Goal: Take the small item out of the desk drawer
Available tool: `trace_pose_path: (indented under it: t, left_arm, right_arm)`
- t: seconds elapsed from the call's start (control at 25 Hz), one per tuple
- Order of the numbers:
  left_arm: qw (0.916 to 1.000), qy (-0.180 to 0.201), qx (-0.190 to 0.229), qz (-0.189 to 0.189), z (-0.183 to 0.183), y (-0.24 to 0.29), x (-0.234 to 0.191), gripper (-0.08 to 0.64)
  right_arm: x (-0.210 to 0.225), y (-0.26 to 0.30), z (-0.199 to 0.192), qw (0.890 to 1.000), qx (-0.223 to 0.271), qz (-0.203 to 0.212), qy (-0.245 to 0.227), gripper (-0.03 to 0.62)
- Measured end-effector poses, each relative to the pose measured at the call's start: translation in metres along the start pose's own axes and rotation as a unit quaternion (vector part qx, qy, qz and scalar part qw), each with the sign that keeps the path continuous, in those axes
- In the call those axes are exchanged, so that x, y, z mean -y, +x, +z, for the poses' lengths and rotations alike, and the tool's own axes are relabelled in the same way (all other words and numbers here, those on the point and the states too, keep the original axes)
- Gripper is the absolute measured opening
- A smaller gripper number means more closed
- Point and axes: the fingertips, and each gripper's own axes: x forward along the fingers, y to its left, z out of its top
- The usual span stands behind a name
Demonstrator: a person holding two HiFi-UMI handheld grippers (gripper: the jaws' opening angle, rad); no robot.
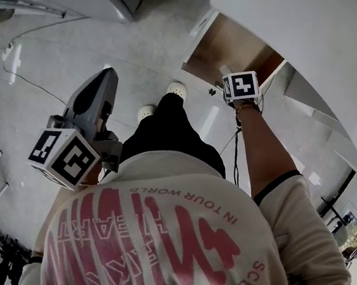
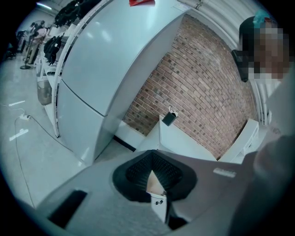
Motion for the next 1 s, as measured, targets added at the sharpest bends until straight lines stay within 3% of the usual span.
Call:
trace_pose_path:
  t: [0.2, 0.4, 1.0]
  left_arm:
    - [0.9995, 0.015, -0.006, -0.026, 0.0, -0.009, 0.014, 0.003]
    - [0.9978, 0.004, 0.007, -0.066, 0.003, -0.013, 0.028, 0.003]
    - [0.9905, 0.055, 0.006, -0.126, 0.01, -0.031, 0.057, 0.003]
  right_arm:
    - [-0.012, -0.017, -0.005, 1.0, 0.017, 0.006, 0.018, 0.129]
    - [-0.018, -0.029, -0.013, 0.999, 0.024, -0.007, 0.026, 0.129]
    - [-0.044, -0.078, -0.03, 0.995, 0.082, -0.022, 0.058, 0.129]
